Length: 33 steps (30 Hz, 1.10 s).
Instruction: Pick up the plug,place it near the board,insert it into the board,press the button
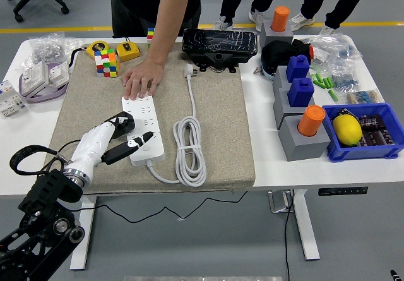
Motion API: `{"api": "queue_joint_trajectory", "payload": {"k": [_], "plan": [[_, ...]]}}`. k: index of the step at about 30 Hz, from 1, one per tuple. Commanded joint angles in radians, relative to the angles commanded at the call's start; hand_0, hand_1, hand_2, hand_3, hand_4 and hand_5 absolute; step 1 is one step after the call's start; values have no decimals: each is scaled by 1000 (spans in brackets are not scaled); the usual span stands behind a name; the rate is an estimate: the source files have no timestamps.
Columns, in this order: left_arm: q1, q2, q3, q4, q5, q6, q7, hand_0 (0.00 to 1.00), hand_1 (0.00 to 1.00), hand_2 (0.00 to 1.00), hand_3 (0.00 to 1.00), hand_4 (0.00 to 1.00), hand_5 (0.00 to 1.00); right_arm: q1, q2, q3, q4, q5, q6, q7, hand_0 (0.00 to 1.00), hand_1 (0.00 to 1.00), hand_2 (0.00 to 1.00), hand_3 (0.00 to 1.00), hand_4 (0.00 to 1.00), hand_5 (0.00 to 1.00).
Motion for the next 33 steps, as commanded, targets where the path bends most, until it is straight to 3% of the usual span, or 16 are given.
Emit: {"api": "queue_joint_trajectory", "payload": {"k": [16,33], "plan": [[-86,41,91,41,-6,-22,-18,953,901,843,824,998,998,1,-3,-3,0,4,-1,-1,823,726,716,763,998,998],[-104,57,94,40,30,-23,-19,972,901,840,825,998,998,2,-5,-8,0,7,-2,-3,822,726,716,763,998,998]]}}
